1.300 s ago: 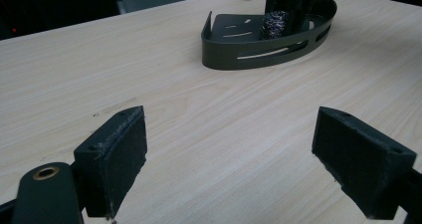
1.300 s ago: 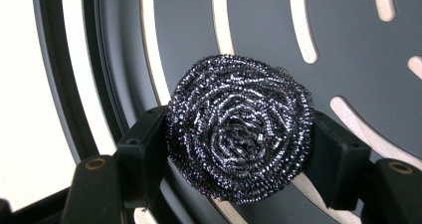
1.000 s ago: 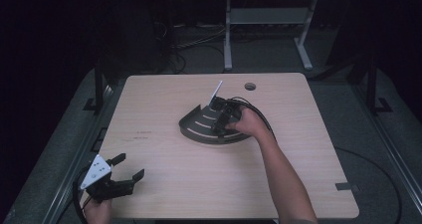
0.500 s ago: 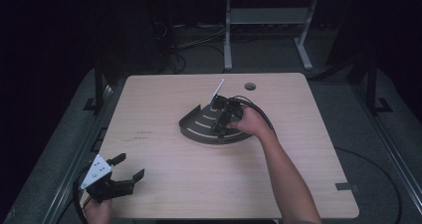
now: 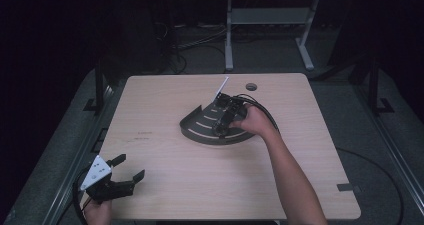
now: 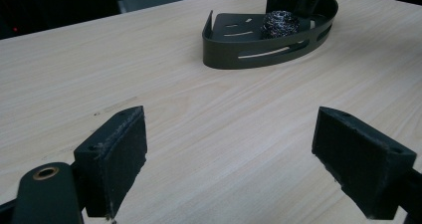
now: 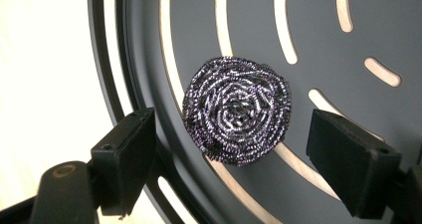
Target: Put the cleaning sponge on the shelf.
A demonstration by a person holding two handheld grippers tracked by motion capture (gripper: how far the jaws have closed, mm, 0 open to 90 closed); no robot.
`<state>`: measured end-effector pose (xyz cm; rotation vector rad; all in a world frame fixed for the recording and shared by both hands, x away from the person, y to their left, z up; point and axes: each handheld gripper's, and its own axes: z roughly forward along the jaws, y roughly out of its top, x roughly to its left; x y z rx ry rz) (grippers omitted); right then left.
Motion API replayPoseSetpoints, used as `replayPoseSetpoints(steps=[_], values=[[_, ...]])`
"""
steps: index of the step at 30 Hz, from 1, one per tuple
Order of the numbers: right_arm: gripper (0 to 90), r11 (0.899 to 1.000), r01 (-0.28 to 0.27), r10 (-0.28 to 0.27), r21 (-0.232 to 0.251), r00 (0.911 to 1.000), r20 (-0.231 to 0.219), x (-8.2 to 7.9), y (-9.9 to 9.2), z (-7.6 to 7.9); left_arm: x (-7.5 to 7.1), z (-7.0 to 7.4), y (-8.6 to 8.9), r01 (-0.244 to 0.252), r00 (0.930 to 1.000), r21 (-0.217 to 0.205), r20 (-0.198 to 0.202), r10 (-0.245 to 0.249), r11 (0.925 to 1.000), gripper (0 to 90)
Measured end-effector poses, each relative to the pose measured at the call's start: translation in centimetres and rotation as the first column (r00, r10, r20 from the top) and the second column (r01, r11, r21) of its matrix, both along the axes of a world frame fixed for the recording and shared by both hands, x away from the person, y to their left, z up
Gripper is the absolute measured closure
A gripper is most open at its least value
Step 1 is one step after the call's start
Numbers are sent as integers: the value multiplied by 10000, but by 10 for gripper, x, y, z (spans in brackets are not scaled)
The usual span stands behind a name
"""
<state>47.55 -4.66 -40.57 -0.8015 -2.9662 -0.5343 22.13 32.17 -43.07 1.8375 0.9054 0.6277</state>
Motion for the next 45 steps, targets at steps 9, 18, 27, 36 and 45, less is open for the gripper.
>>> replayPoseSetpoints(steps=[9,18,27,36,45], values=[[190,10000,30,-30,56,10000,33,-3,-5,7,-1,0,0,27,10000,19,-20,-27,10000,135],[190,9999,-77,78,-96,10000,49,-9,-6,11,-1,0,0,-5,10000,5,-14,5,10000,135],[187,9998,-81,83,-178,9999,108,-14,-12,15,-1,0,0,-7,10000,-8,-17,7,10000,135],[187,9999,-67,71,-155,9997,214,-18,-18,20,-1,0,0,-21,10000,-5,-22,21,10000,135],[187,9999,-143,144,-53,9997,199,-24,-22,19,-1,0,0,-5,10000,28,-21,6,10000,135]])
